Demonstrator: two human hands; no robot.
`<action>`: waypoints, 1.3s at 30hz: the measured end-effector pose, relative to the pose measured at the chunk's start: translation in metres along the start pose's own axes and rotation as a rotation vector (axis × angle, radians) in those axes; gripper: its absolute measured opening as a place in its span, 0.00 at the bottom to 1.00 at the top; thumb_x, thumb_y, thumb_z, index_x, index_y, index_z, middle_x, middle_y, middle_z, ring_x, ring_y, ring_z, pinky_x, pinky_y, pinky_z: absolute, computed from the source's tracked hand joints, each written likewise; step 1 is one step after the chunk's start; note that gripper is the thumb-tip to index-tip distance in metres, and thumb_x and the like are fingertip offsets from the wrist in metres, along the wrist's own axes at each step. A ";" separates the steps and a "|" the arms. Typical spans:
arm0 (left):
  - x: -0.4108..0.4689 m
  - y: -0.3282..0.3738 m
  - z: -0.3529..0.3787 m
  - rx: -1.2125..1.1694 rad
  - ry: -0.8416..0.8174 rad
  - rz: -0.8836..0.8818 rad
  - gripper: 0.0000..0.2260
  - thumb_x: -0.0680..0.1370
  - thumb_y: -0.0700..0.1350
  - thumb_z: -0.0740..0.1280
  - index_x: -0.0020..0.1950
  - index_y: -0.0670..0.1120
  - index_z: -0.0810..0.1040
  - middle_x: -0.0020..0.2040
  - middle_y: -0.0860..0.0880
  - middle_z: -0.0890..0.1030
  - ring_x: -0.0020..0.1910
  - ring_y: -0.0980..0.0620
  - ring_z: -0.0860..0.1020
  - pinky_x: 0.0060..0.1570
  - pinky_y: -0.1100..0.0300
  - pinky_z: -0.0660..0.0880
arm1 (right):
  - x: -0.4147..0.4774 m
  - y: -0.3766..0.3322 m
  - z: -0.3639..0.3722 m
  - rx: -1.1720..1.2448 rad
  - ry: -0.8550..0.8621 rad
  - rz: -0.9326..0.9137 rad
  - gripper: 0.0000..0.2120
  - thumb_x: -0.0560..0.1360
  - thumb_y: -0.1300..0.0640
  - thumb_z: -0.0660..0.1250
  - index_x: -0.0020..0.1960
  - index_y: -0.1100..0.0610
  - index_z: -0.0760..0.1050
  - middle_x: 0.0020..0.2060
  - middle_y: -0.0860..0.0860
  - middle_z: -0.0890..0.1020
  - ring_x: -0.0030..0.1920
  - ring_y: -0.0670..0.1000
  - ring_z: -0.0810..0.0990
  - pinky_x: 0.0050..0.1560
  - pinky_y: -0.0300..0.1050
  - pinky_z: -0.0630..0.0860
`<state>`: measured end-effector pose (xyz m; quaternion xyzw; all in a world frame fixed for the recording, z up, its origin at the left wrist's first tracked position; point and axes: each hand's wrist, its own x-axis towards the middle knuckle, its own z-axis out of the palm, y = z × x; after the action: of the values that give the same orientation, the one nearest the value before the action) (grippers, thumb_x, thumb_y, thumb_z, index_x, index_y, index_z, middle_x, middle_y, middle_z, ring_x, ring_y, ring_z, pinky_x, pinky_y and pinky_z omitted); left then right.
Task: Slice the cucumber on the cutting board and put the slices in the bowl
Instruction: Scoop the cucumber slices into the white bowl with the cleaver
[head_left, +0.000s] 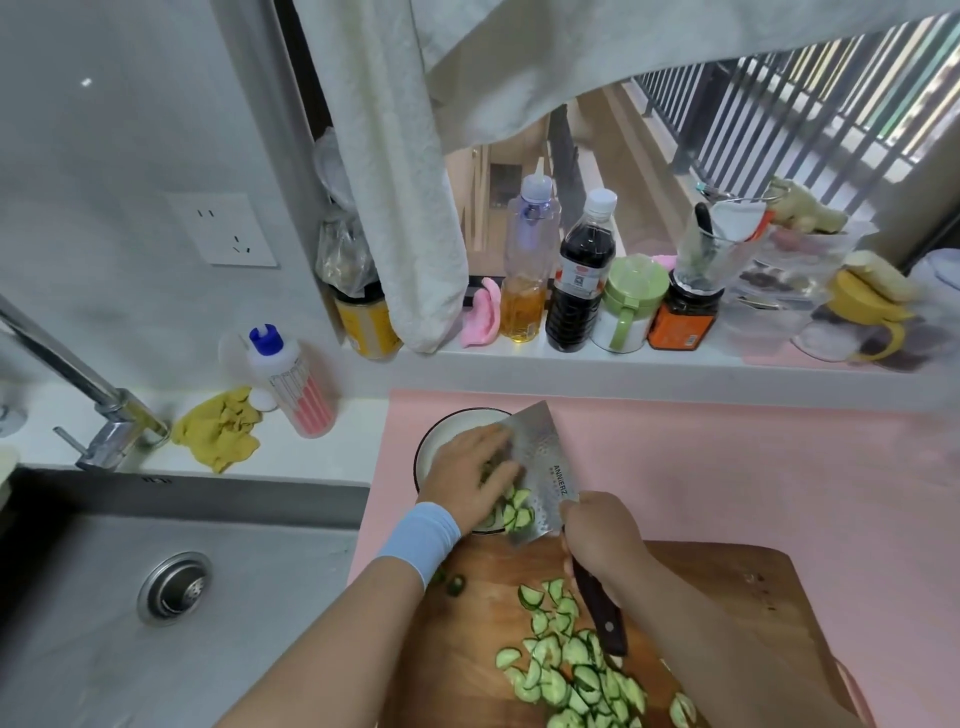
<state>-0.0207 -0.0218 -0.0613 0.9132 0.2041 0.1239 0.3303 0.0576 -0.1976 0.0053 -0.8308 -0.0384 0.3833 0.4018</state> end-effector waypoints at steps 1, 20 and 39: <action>-0.008 0.005 0.002 0.022 -0.030 0.099 0.29 0.77 0.63 0.55 0.77 0.55 0.65 0.77 0.52 0.65 0.76 0.53 0.60 0.75 0.57 0.53 | 0.000 -0.001 0.002 0.018 -0.001 0.015 0.07 0.78 0.62 0.58 0.41 0.61 0.70 0.31 0.59 0.73 0.23 0.56 0.73 0.29 0.44 0.67; -0.021 -0.006 0.012 0.242 0.086 0.136 0.18 0.78 0.48 0.58 0.65 0.49 0.80 0.65 0.49 0.78 0.65 0.46 0.73 0.66 0.49 0.69 | -0.008 0.001 0.007 -0.031 0.040 -0.037 0.09 0.75 0.65 0.56 0.37 0.62 0.71 0.22 0.57 0.72 0.24 0.59 0.75 0.30 0.48 0.70; -0.116 0.125 0.096 0.356 -0.388 -0.199 0.35 0.78 0.65 0.57 0.80 0.53 0.53 0.81 0.50 0.48 0.79 0.47 0.46 0.76 0.50 0.47 | -0.089 0.173 -0.154 -0.208 0.288 -0.207 0.15 0.79 0.52 0.58 0.38 0.60 0.73 0.29 0.56 0.77 0.26 0.57 0.78 0.33 0.54 0.79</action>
<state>-0.0523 -0.2146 -0.0619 0.9390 0.2440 -0.1241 0.2081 0.0561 -0.4455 -0.0022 -0.9055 -0.1051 0.2112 0.3526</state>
